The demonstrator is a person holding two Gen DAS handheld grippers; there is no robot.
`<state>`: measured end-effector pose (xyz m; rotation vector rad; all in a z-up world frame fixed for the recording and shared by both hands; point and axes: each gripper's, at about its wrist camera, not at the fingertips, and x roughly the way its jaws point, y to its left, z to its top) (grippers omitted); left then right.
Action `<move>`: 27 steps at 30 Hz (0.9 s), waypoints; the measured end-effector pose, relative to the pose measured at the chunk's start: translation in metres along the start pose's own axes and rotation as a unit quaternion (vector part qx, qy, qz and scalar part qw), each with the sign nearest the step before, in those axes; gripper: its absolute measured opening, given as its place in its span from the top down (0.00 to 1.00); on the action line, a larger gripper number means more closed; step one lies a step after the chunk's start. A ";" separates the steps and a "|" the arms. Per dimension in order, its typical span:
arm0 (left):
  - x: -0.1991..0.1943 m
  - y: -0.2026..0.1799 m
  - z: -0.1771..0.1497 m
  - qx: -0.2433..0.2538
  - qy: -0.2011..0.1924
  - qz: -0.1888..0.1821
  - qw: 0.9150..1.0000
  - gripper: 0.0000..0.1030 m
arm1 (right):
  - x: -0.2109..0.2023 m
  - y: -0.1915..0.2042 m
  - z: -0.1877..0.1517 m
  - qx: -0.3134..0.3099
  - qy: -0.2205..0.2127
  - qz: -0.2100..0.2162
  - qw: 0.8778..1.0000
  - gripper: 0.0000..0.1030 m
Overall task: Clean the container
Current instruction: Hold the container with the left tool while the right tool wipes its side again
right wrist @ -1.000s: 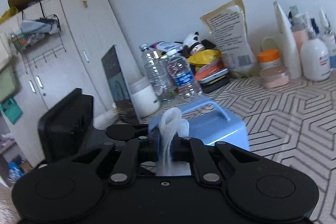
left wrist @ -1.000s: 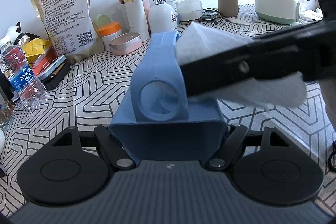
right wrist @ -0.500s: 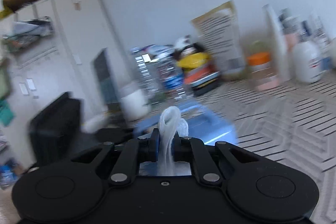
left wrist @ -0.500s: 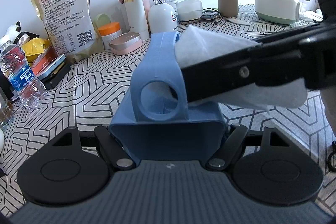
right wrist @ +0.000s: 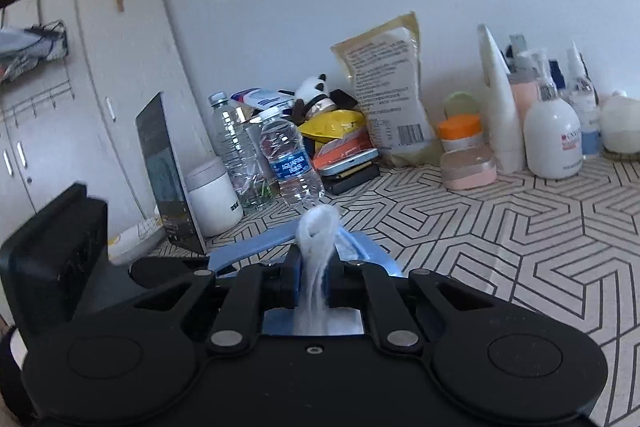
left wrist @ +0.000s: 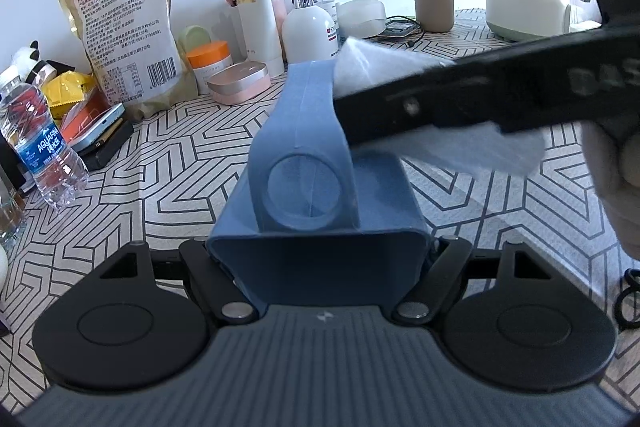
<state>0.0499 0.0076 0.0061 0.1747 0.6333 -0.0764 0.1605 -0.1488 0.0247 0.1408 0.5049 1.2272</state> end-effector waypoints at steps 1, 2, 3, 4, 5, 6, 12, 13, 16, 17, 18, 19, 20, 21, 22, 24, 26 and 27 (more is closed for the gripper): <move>0.000 0.001 0.000 -0.001 0.001 -0.001 1.000 0.26 | 0.000 0.002 -0.001 -0.001 0.002 0.012 1.000 0.90; 0.001 0.002 0.000 -0.003 0.001 -0.003 1.000 0.26 | -0.001 0.003 -0.002 -0.001 0.003 0.024 1.000 0.90; 0.001 0.003 0.000 -0.006 0.002 -0.005 1.000 0.26 | -0.001 0.005 -0.004 -0.002 0.005 0.036 0.999 0.90; 0.001 0.004 0.000 -0.008 0.003 -0.007 1.000 0.26 | -0.002 0.007 -0.005 -0.002 0.007 0.048 0.999 0.90; 0.002 0.004 0.000 -0.010 0.004 -0.009 1.000 0.26 | -0.004 0.008 -0.006 -0.003 0.008 0.056 0.998 0.90; 0.001 0.005 0.000 -0.012 0.005 -0.010 1.000 0.26 | -0.006 0.009 -0.007 -0.003 0.010 0.063 0.998 0.90; 0.002 0.004 0.000 -0.012 0.004 -0.010 1.000 0.26 | -0.002 0.007 -0.003 -0.002 0.009 0.044 0.999 0.91; 0.002 0.004 0.000 -0.012 0.004 -0.010 1.000 0.26 | -0.002 0.007 -0.001 -0.006 0.008 0.030 0.999 0.91; 0.002 0.004 0.000 -0.010 0.003 -0.010 1.000 0.27 | -0.001 0.005 0.000 -0.009 0.003 0.001 1.000 0.91; 0.002 0.003 0.000 -0.009 0.003 -0.010 1.000 0.27 | 0.000 0.005 0.000 -0.009 0.002 -0.007 1.000 0.91; 0.002 0.003 0.001 -0.010 0.004 -0.011 1.000 0.27 | -0.001 0.004 0.000 -0.010 0.000 -0.012 1.000 0.91; 0.002 0.004 0.001 -0.011 0.004 -0.012 1.000 0.27 | -0.002 0.004 0.000 -0.010 0.000 -0.012 1.000 0.91; 0.002 0.004 0.001 -0.012 0.004 -0.012 1.000 0.27 | -0.002 0.004 -0.001 -0.009 -0.001 -0.012 1.000 0.91; 0.002 0.004 0.001 -0.011 0.004 -0.012 1.000 0.27 | -0.003 0.003 -0.001 -0.009 -0.002 -0.012 1.000 0.91; 0.002 0.003 0.001 -0.010 0.004 -0.011 1.000 0.27 | -0.003 0.003 -0.001 -0.009 -0.003 -0.012 1.000 0.91; 0.002 0.004 0.001 -0.011 0.004 -0.011 1.000 0.27 | -0.004 0.003 -0.002 -0.008 -0.004 -0.011 1.000 0.91; 0.000 0.000 -0.001 -0.011 0.004 -0.011 1.000 0.27 | -0.005 0.004 -0.004 -0.005 -0.002 0.005 1.000 0.91; -0.002 -0.002 -0.001 -0.011 0.003 -0.011 1.000 0.27 | -0.005 0.005 -0.004 -0.005 -0.001 0.012 1.000 0.91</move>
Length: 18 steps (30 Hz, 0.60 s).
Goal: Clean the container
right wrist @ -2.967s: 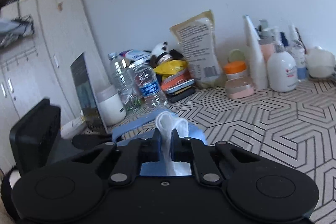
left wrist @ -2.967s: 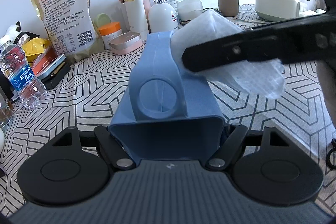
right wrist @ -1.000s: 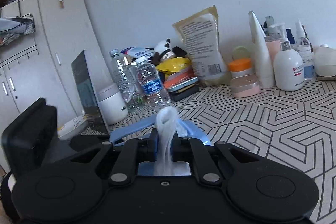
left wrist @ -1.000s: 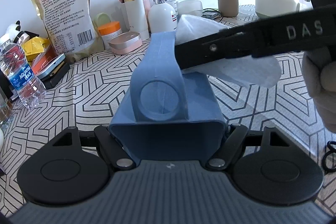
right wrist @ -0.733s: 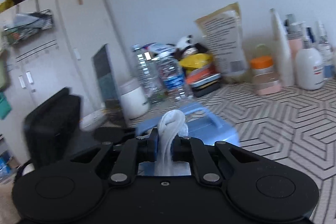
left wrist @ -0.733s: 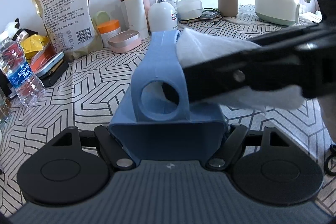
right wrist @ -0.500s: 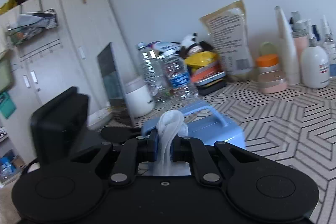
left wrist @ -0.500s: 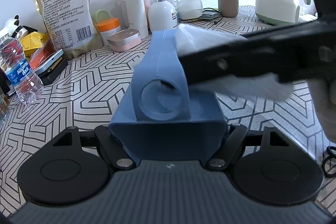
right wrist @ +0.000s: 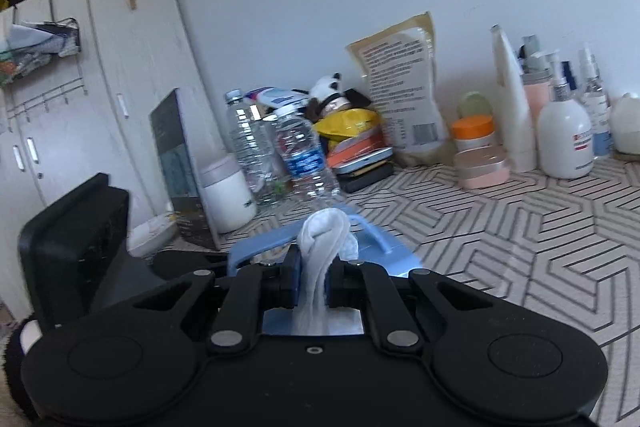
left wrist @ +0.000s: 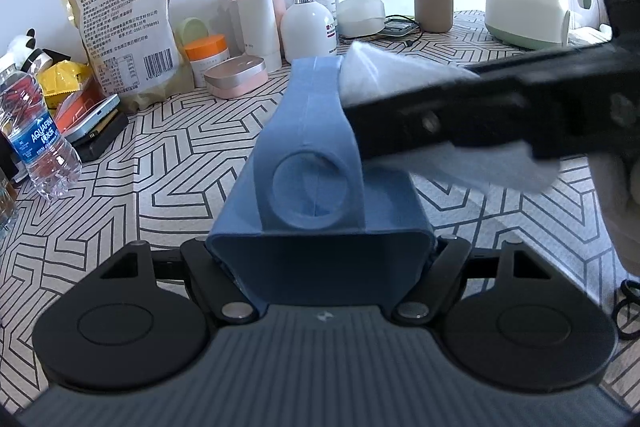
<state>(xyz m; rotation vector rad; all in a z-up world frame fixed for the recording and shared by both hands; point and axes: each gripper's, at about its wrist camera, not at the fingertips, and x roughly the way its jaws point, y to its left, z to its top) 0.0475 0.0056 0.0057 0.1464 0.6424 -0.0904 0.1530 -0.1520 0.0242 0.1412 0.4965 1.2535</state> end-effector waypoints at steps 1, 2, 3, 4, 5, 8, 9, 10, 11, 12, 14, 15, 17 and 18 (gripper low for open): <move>-0.001 -0.002 -0.001 0.000 0.000 0.000 1.000 0.27 | 0.000 0.003 -0.001 -0.004 0.001 0.007 1.000 0.91; -0.002 -0.003 -0.001 0.000 0.000 0.000 1.000 0.26 | -0.001 0.006 -0.002 -0.009 0.004 0.017 1.000 0.91; -0.003 -0.003 -0.001 -0.001 0.000 0.000 1.000 0.26 | -0.002 0.008 -0.003 -0.012 0.005 0.027 1.000 0.91; -0.004 -0.004 -0.002 -0.001 0.000 -0.001 1.000 0.26 | -0.003 0.011 -0.005 -0.014 0.006 0.035 0.999 0.91; -0.002 -0.002 -0.001 -0.002 0.000 -0.001 1.000 0.26 | -0.003 0.011 -0.005 -0.015 0.006 0.036 0.999 0.91; 0.002 0.004 0.002 -0.002 0.001 -0.002 1.000 0.26 | -0.003 0.012 -0.004 -0.012 0.008 0.040 0.999 0.91; 0.002 0.004 0.002 -0.002 0.001 -0.002 1.000 0.26 | -0.003 0.011 -0.003 -0.009 0.008 0.040 0.999 0.91; 0.001 0.004 0.002 -0.002 0.001 -0.001 1.000 0.26 | -0.003 0.011 -0.003 -0.010 0.008 0.036 0.999 0.91; 0.002 0.004 0.002 -0.002 0.001 -0.001 1.000 0.26 | -0.003 0.010 -0.003 -0.011 0.007 0.031 0.999 0.91; 0.002 0.005 0.002 -0.002 0.001 -0.002 1.000 0.26 | -0.003 0.011 -0.003 -0.015 0.005 0.022 1.000 0.91; 0.002 0.006 0.003 -0.001 0.001 -0.001 1.000 0.26 | -0.004 0.010 -0.002 -0.019 0.003 0.006 1.000 0.91; 0.002 0.006 0.003 -0.001 0.001 -0.001 1.000 0.26 | -0.004 0.009 -0.002 -0.019 0.002 -0.001 1.000 0.91; 0.002 0.006 0.003 -0.002 0.001 -0.001 1.000 0.26 | -0.006 0.008 -0.002 -0.020 0.001 -0.007 1.000 0.90; 0.002 0.006 0.002 -0.001 0.001 -0.001 1.000 0.26 | -0.006 0.008 -0.002 -0.022 0.000 -0.011 1.000 0.90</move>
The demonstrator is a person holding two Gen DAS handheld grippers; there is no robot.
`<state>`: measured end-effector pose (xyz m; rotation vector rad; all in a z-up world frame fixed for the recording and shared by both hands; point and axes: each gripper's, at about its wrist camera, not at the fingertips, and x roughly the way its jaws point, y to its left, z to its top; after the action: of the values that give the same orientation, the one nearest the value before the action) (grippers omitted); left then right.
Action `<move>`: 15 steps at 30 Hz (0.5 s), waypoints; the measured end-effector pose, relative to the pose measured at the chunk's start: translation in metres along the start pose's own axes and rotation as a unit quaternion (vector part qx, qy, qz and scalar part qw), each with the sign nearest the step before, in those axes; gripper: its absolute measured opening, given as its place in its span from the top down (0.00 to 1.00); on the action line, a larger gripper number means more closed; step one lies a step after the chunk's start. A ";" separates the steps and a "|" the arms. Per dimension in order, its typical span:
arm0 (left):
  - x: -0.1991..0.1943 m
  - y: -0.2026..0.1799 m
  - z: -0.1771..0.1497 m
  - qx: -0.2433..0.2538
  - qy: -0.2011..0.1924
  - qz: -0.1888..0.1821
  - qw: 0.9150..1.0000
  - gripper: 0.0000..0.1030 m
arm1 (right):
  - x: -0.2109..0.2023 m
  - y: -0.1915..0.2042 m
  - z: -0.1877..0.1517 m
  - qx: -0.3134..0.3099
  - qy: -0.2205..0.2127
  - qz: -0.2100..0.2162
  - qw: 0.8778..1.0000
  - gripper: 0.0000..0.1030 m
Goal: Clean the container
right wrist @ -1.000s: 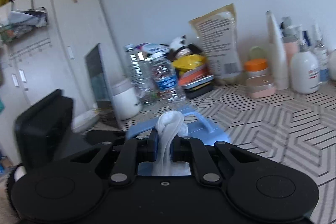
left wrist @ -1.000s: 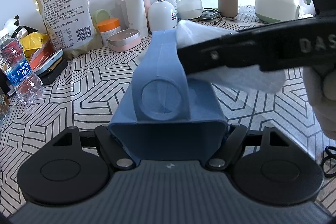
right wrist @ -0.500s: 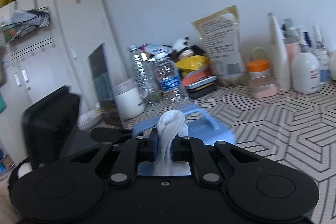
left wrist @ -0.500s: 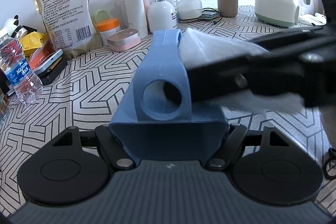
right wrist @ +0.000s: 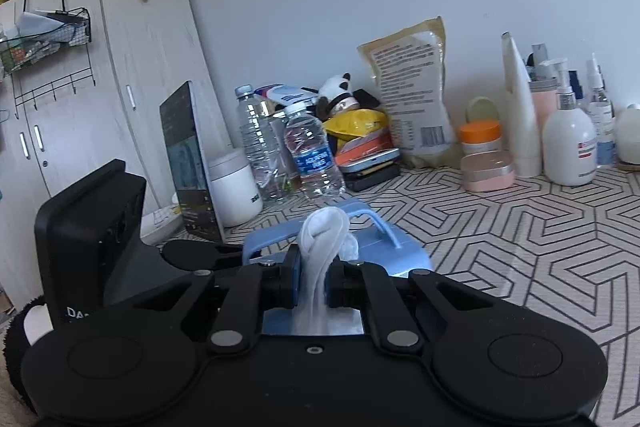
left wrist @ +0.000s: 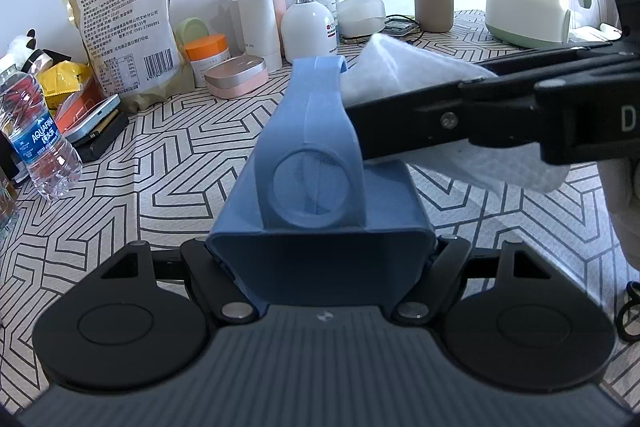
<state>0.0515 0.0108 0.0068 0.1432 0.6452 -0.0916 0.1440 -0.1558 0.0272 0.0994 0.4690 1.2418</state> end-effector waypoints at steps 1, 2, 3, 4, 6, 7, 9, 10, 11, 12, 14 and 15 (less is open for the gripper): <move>0.000 -0.001 0.000 0.000 0.000 0.000 1.000 0.26 | -0.001 0.000 0.000 -0.002 -0.001 -0.004 1.000 0.90; 0.000 0.000 0.000 0.000 0.000 0.000 1.000 0.26 | -0.002 -0.001 0.000 -0.003 0.000 -0.007 1.000 0.90; 0.000 0.000 0.000 0.001 0.000 0.000 1.000 0.26 | -0.003 -0.001 0.000 -0.001 0.000 -0.007 1.000 0.90; 0.000 0.002 0.000 0.000 0.000 -0.002 1.000 0.26 | -0.003 -0.002 0.000 0.000 0.000 -0.007 1.000 0.90; -0.001 0.001 -0.001 0.000 0.000 -0.002 1.000 0.26 | -0.002 -0.001 0.000 -0.004 0.000 -0.009 1.000 0.90; -0.001 0.001 -0.001 0.000 0.000 -0.002 1.000 0.26 | -0.003 -0.001 -0.001 -0.005 0.000 -0.007 1.000 0.90; -0.001 0.001 -0.001 0.000 0.000 -0.003 1.000 0.26 | -0.003 -0.001 -0.001 0.001 0.002 0.011 1.000 0.90; 0.000 0.002 0.000 0.000 0.000 -0.003 1.000 0.26 | -0.003 -0.001 -0.001 0.005 0.003 0.020 1.000 0.90; 0.000 0.002 0.000 -0.001 0.000 -0.003 1.000 0.26 | -0.003 -0.001 -0.001 0.008 0.005 0.029 1.000 0.90; -0.001 0.001 -0.001 0.000 0.000 -0.003 1.000 0.26 | -0.003 0.000 -0.002 0.008 0.006 0.036 0.999 0.90; -0.001 0.002 0.000 0.000 0.001 -0.003 1.000 0.25 | -0.002 0.001 -0.002 0.009 0.007 0.040 0.999 0.90; -0.001 0.002 0.000 -0.001 0.001 -0.003 1.000 0.25 | -0.002 0.000 -0.002 0.010 0.007 0.041 0.999 0.90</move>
<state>0.0510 0.0131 0.0072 0.1399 0.6475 -0.0960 0.1427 -0.1579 0.0262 0.1285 0.4936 1.3196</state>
